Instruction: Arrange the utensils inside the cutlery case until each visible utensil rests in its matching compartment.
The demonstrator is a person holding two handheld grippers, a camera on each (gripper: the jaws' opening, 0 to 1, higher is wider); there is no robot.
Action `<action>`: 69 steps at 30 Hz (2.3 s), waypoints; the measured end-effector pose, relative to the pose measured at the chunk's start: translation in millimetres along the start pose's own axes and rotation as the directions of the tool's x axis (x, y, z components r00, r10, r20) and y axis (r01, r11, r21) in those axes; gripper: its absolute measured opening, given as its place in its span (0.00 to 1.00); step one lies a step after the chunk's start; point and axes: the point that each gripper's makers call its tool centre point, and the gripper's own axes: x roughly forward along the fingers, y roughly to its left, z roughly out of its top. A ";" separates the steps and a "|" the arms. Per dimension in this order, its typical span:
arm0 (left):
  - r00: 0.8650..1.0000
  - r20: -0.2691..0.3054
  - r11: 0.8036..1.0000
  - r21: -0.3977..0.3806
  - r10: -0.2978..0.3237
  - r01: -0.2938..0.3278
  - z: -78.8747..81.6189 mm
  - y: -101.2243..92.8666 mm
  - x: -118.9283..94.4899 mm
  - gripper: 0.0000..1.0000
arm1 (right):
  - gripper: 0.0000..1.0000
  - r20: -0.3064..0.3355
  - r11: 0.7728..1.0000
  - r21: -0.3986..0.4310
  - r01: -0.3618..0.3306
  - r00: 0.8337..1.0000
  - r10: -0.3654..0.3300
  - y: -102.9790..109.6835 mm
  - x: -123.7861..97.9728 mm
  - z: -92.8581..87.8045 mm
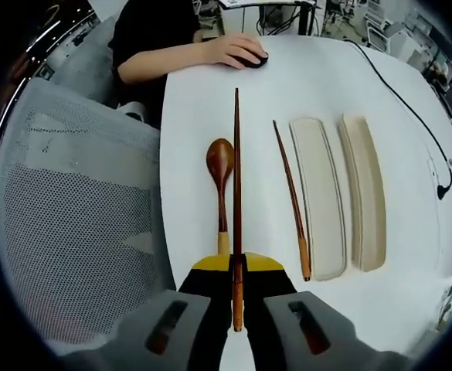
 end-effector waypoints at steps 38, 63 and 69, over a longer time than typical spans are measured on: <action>0.995 -0.004 0.995 -0.042 -0.096 0.096 -9.1 27.3 20.3 0.71 | 0.00 -0.074 0.998 0.057 0.038 0.997 -0.034 -6.4 -9.1 -15.6; 0.998 -0.023 0.998 -0.026 -0.060 0.059 -12.0 30.8 12.4 0.69 | 0.00 -0.090 1.000 0.024 0.015 0.996 -0.013 -1.3 -3.1 -9.7; 0.997 -0.028 0.997 -0.017 -0.071 0.071 -9.1 29.5 14.0 0.70 | 0.00 -0.109 1.000 -0.005 0.031 0.994 -0.031 -11.4 -7.7 -8.7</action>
